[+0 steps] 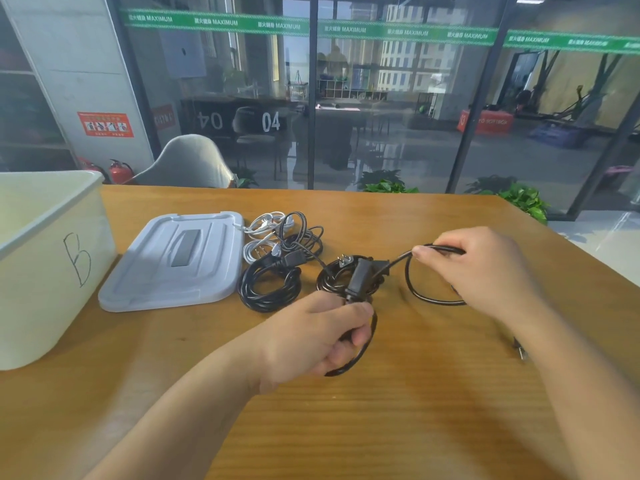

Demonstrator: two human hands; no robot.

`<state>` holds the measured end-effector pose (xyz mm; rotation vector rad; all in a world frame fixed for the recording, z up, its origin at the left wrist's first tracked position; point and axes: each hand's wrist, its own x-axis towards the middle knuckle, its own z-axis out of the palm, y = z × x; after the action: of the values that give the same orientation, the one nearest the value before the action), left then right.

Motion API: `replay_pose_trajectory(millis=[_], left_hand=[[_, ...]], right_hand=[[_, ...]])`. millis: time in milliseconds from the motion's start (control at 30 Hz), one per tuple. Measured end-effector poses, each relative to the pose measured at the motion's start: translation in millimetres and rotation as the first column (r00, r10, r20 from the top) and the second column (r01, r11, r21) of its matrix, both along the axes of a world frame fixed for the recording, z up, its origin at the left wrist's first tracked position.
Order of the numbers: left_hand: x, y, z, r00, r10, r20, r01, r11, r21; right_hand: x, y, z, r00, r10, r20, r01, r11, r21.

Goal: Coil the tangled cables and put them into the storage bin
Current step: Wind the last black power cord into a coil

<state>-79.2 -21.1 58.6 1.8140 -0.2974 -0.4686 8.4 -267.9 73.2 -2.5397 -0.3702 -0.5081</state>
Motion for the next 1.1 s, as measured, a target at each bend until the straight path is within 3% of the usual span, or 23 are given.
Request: replay_pose_trajectory(millis=[133,367,533,633,800,967,1100], left_hand=[[6.1,3.8,-5.0,0.991,0.129,-0.024,-0.129,0.991,-0.033],[13.4,4.2,-13.4,0.963,0.268,-0.038,-0.271,0.947,-0.172],[12.3,3.0,-10.1,0.973,0.23,0.015,-0.219,0.944,-0.247],[11.7,2.5,-11.7,0.955,0.278,0.1,-0.246,0.936,-0.252],[14.6,4.6,-14.4,0.915,0.392,0.1,-0.348,0.889,-0.298],[16.5,10.6,-8.2,0.925,0.38,0.029,-0.312,0.799,-0.514],[12.7,10.7,0.5,0.976,0.194,-0.102,-0.21,0.697,-0.685]], right_hand=[[-25.0,22.8,7.8,0.981,0.186,0.048,-0.191,0.967,0.17],[-55.7,53.4,9.8,0.872,0.457,-0.179,-0.374,0.854,0.361],[-68.8,67.6,1.5,0.815,0.538,-0.215,-0.476,0.833,0.282],[-74.7,75.4,-3.1,0.792,0.578,-0.195,-0.53,0.811,0.25],[-81.8,84.1,-10.0,0.773,0.604,-0.195,-0.549,0.79,0.272],[-87.5,90.6,-16.4,0.593,0.712,-0.377,-0.619,0.702,0.352],[-84.8,95.0,-24.3,0.491,0.719,-0.492,-0.679,0.67,0.301]])
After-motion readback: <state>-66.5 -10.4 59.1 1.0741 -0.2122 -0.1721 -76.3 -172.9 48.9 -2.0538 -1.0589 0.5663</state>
